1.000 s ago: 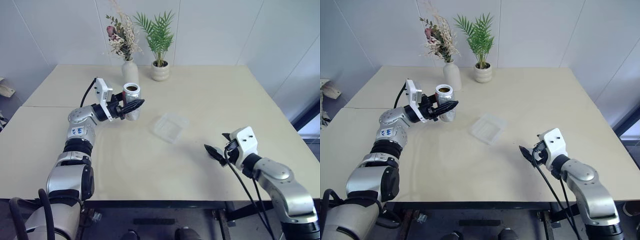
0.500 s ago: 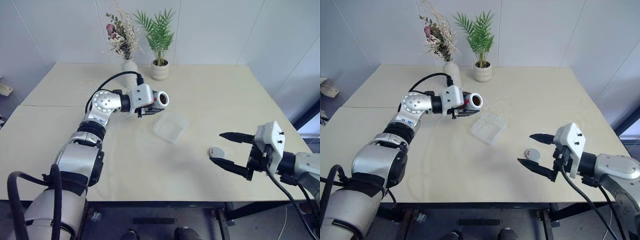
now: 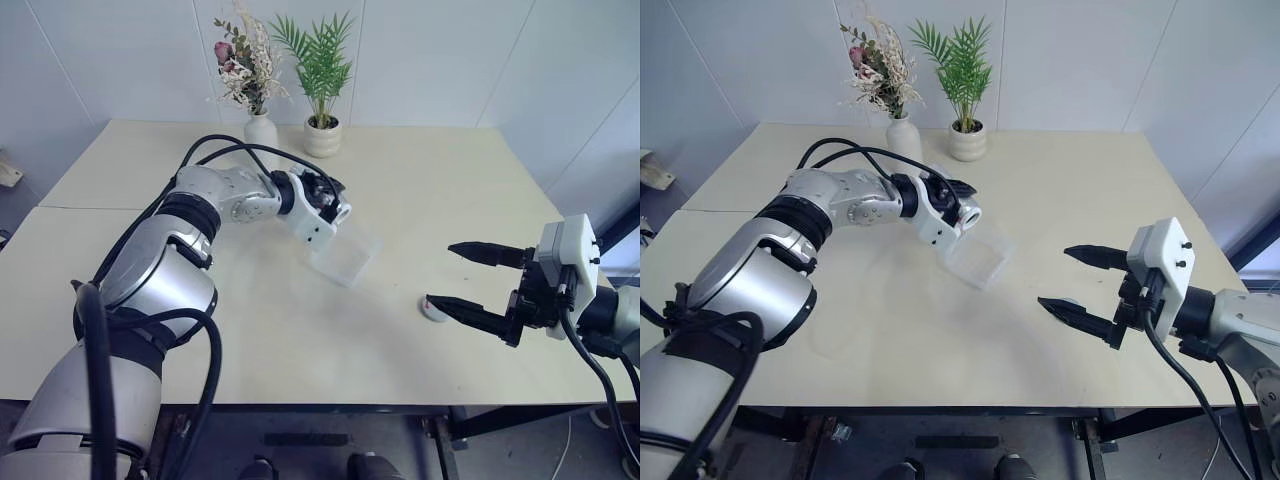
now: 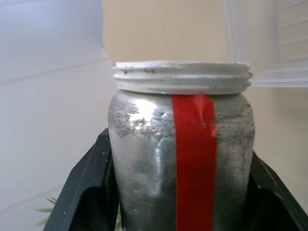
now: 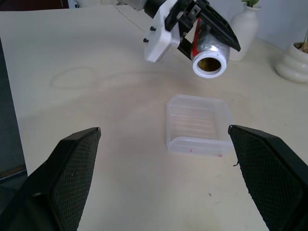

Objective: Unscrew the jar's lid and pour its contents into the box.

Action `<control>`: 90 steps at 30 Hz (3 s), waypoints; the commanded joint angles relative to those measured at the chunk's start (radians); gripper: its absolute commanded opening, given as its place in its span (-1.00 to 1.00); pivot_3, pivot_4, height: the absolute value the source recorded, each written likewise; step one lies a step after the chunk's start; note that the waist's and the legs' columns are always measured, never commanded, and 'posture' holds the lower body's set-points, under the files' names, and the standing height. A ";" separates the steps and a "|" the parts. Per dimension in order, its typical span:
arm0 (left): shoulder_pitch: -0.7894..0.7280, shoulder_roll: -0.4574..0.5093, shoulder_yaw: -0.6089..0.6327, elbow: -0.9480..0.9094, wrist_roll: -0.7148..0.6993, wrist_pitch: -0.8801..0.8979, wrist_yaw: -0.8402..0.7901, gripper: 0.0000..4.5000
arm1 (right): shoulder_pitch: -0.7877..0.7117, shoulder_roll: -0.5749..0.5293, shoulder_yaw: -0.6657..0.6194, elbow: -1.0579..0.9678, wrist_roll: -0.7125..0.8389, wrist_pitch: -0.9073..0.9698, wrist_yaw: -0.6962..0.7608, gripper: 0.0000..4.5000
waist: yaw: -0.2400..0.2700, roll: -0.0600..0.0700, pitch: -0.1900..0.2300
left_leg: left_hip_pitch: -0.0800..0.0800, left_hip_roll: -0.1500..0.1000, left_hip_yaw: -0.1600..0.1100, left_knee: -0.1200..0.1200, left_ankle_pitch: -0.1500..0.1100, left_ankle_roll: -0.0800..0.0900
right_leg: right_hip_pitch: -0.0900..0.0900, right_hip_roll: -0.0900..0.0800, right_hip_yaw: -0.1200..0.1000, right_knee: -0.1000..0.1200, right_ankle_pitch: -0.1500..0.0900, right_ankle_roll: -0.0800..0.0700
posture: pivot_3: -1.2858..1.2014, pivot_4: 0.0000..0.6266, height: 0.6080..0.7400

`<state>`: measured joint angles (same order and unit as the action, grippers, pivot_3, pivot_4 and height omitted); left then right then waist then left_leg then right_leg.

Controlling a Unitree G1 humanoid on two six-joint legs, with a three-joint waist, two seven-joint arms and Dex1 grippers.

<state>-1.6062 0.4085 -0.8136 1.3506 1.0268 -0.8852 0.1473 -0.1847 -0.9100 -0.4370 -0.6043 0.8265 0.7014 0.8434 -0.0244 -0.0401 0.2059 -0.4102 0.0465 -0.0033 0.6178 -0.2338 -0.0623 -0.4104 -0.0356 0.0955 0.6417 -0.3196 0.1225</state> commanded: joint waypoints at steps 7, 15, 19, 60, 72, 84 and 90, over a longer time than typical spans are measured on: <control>-0.116 -0.031 -0.284 0.005 0.303 0.064 0.458 0.00 | -0.029 -0.034 -0.005 0.026 -0.006 -0.011 0.001 0.99 | -0.001 -0.002 0.001 | 0.000 0.000 0.004 0.000 0.000 0.000 | -0.002 0.000 0.003 0.002 0.000 0.001 | 0.03 -0.52 1.00; -0.146 -0.047 -0.422 0.017 0.430 0.148 0.646 0.00 | -0.036 -0.044 0.003 0.044 -0.017 -0.014 0.012 0.99 | 0.000 -0.002 0.001 | 0.001 0.000 0.005 0.001 -0.001 0.000 | -0.003 0.000 0.004 0.002 0.000 0.001 | 0.03 -0.52 1.00; -0.152 -0.061 -0.444 0.022 0.449 0.178 0.704 0.00 | -0.052 -0.054 0.014 0.059 -0.025 -0.016 0.019 0.99 | 0.004 -0.003 0.001 | 0.000 0.000 0.006 0.002 -0.002 0.001 | -0.003 0.000 0.005 0.003 0.000 0.001 | 0.03 -0.52 1.00; 0.525 -0.136 1.064 -0.042 -1.141 0.538 -0.896 0.00 | -0.206 -0.047 0.138 0.209 -0.065 -0.064 0.117 0.99 | -0.004 -0.001 0.001 | 0.005 0.000 0.012 0.021 -0.003 0.004 | -0.001 0.001 0.012 0.020 0.002 0.004 | 0.03 -0.52 1.00; 0.568 -0.094 1.017 -0.045 -1.091 0.505 -0.890 0.32 | -0.171 -0.063 0.098 0.176 -0.054 -0.048 0.108 1.00 | -0.009 0.000 -0.001 | 0.006 0.001 0.012 0.022 -0.002 0.004 | 0.001 0.002 0.013 0.020 0.005 0.005 | 0.03 -0.52 1.00; 0.571 -0.021 1.027 -0.075 -1.114 0.517 -1.003 0.99 | -0.203 -0.056 0.132 0.204 -0.079 -0.073 0.120 1.00 | -0.005 0.000 -0.001 | 0.005 0.001 0.013 0.021 -0.003 0.005 | 0.000 0.002 0.014 0.017 0.006 0.005 | 0.03 -0.52 1.00; 0.582 0.022 1.021 -0.103 -1.133 0.568 -1.198 0.99 | -0.212 -0.051 0.146 0.214 -0.090 -0.079 0.127 1.00 | -0.006 0.000 -0.001 | 0.005 0.001 0.013 0.021 -0.003 0.005 | 0.000 0.002 0.014 0.016 0.006 0.005 | 0.03 -0.52 1.00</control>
<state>-1.0164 0.4092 0.2068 1.2889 -0.0801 -0.3295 -0.9764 -0.3818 -0.9547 -0.2797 -0.3836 0.7416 0.6374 0.9638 -0.0301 -0.0405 0.2054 -0.4056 0.0472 0.0096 0.6388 -0.2366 -0.0572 -0.4104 -0.0336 0.1093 0.6578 -0.3135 0.1278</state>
